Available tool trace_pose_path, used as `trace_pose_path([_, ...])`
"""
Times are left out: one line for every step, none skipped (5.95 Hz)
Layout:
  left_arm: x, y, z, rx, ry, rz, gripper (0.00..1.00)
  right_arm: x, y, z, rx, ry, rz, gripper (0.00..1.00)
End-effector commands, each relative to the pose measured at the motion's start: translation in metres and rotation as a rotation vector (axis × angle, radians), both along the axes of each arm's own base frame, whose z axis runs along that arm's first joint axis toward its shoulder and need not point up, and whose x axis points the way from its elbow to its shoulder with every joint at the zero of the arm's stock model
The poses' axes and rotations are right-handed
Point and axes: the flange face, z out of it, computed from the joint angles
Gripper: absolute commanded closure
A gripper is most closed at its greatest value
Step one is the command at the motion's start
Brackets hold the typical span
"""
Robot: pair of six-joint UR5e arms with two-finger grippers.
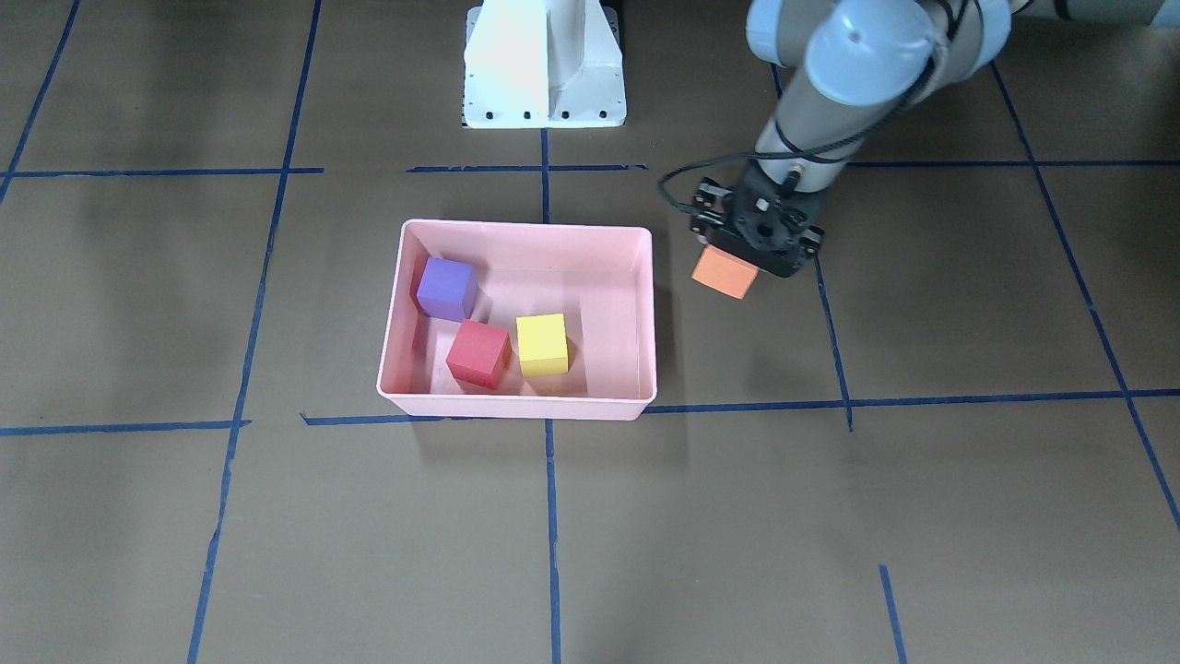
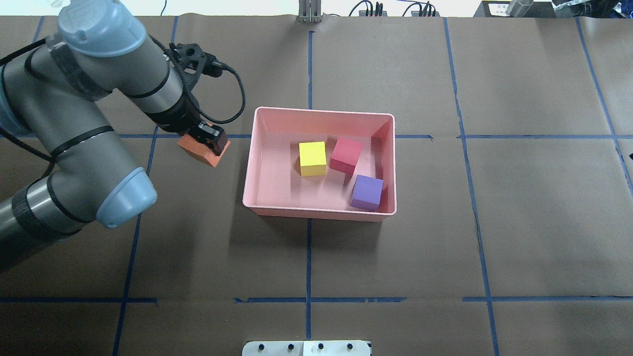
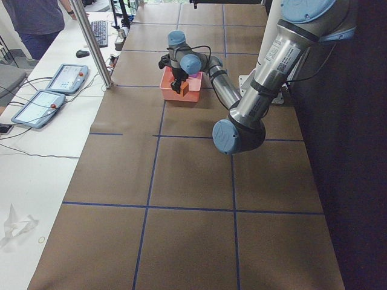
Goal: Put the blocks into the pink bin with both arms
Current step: 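Carry the orange cube into the bin with the left gripper and release it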
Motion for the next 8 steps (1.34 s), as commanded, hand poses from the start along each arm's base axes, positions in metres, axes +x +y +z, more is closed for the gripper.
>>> trace_pose_path([0.058, 0.008, -0.07, -0.124, 0.031, -0.054, 0.54, 0.035, 0.021, 0.027, 0.004, -0.008, -0.008, 0.0])
trace_pose_path([0.074, 0.006, -0.078, -0.138, 0.022, -0.061, 0.42, 0.045, 0.024, 0.031, 0.01, -0.014, -0.006, 0.0])
trace_pose_path([0.074, 0.005, -0.076, -0.132, 0.016, -0.072, 0.03, 0.048, 0.029, 0.035, 0.002, -0.014, 0.001, 0.0])
trace_pose_path([0.071, 0.006, -0.076, -0.13, 0.017, -0.073, 0.0, 0.052, 0.034, 0.04, -0.009, -0.013, 0.007, 0.0])
trace_pose_path([0.067, 0.008, -0.07, -0.127, 0.016, -0.07, 0.0, 0.058, 0.04, 0.046, -0.02, -0.011, 0.015, 0.0])
trace_pose_path([0.061, 0.011, -0.06, -0.12, 0.013, -0.062, 0.0, 0.067, 0.044, 0.05, -0.016, -0.01, 0.022, 0.0])
trace_pose_path([0.041, 0.012, -0.032, -0.074, -0.003, -0.034, 0.0, 0.076, 0.052, 0.057, -0.028, -0.011, 0.036, 0.0])
trace_pose_path([0.008, 0.001, 0.007, -0.009, -0.036, -0.005, 0.0, 0.084, 0.063, 0.066, -0.049, -0.014, 0.051, 0.0])
